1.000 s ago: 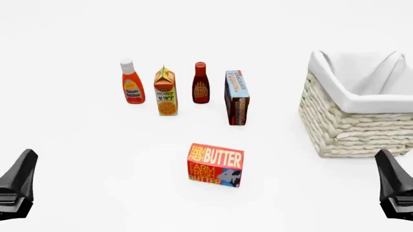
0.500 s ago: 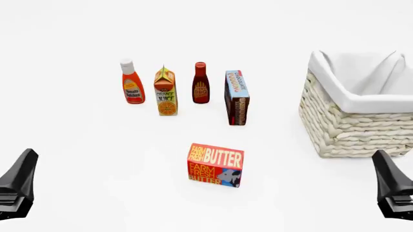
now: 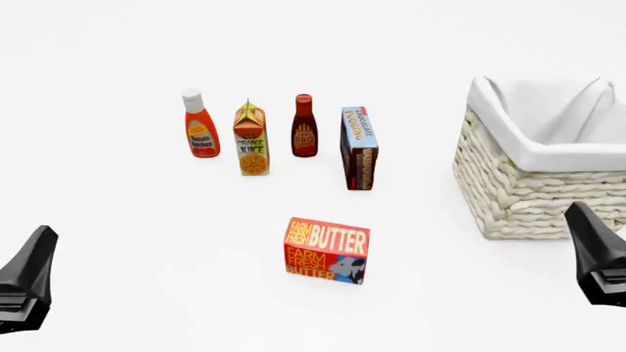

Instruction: Pick the butter and place it in the basket.

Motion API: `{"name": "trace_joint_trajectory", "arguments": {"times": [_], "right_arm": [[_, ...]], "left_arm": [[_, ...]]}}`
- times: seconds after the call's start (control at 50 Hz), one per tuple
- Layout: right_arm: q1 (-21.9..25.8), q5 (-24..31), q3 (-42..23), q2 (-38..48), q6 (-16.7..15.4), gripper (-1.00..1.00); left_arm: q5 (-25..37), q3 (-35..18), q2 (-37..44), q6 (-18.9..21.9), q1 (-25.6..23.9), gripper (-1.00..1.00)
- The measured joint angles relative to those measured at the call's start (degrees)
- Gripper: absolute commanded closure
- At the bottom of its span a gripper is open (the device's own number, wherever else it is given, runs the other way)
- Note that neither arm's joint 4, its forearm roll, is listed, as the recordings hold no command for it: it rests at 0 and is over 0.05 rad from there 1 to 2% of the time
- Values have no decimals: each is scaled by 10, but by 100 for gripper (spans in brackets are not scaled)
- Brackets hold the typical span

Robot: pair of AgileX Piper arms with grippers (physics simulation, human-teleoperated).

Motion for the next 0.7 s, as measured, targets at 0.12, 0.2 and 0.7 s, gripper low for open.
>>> {"name": "trace_joint_trajectory", "arguments": {"times": [0.12, 0.2, 0.7], "right_arm": [[12, 6, -25, 27, -9, -100], [20, 9, -40, 43, -16, -100], [82, 66, -104, 86, -80, -100]], "left_arm": [[0, 0, 0, 0, 0, -100], [0, 0, 0, 0, 0, -100], [0, 0, 0, 0, 0, -100]]}}
